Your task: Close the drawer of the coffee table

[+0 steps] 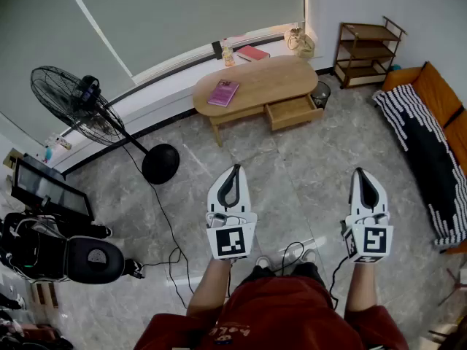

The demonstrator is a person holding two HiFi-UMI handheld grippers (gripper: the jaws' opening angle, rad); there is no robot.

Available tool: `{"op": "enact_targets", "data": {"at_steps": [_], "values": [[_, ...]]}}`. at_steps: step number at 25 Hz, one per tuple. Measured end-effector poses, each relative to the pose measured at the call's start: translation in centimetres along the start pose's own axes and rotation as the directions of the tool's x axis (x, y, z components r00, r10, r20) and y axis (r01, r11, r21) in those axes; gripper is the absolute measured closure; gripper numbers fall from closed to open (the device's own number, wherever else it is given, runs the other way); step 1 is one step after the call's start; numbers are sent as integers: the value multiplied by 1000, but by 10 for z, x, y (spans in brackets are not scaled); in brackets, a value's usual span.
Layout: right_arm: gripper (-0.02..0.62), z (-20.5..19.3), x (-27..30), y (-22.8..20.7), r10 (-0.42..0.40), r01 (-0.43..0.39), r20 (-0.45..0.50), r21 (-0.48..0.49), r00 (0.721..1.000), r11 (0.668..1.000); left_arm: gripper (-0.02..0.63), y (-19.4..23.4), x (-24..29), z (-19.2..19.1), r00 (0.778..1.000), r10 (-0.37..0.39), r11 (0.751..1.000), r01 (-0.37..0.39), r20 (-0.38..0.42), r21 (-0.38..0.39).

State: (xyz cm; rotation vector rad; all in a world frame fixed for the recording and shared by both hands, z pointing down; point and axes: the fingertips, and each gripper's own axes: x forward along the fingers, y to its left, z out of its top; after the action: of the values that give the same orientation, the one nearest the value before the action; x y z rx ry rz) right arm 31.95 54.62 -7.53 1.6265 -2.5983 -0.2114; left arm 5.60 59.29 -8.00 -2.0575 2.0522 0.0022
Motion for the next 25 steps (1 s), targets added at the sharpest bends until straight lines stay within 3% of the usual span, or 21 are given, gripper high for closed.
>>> {"op": "enact_targets", "data": {"at_steps": [14,17,25], "values": [[598,9,10,58,-18,18,14,-2,1000,1000,600,54,-22,-2,1000,-19,1000,20,12,-8],[598,5,11,66,-15,14,8,40,1000,999,600,60,-26,-5,1000,-20,1000,20,13,-18],[595,0,12,77,-18,18,-2,33,1000,999,599,67,-30,-13,1000,-26,999,26,10,-31]]}}
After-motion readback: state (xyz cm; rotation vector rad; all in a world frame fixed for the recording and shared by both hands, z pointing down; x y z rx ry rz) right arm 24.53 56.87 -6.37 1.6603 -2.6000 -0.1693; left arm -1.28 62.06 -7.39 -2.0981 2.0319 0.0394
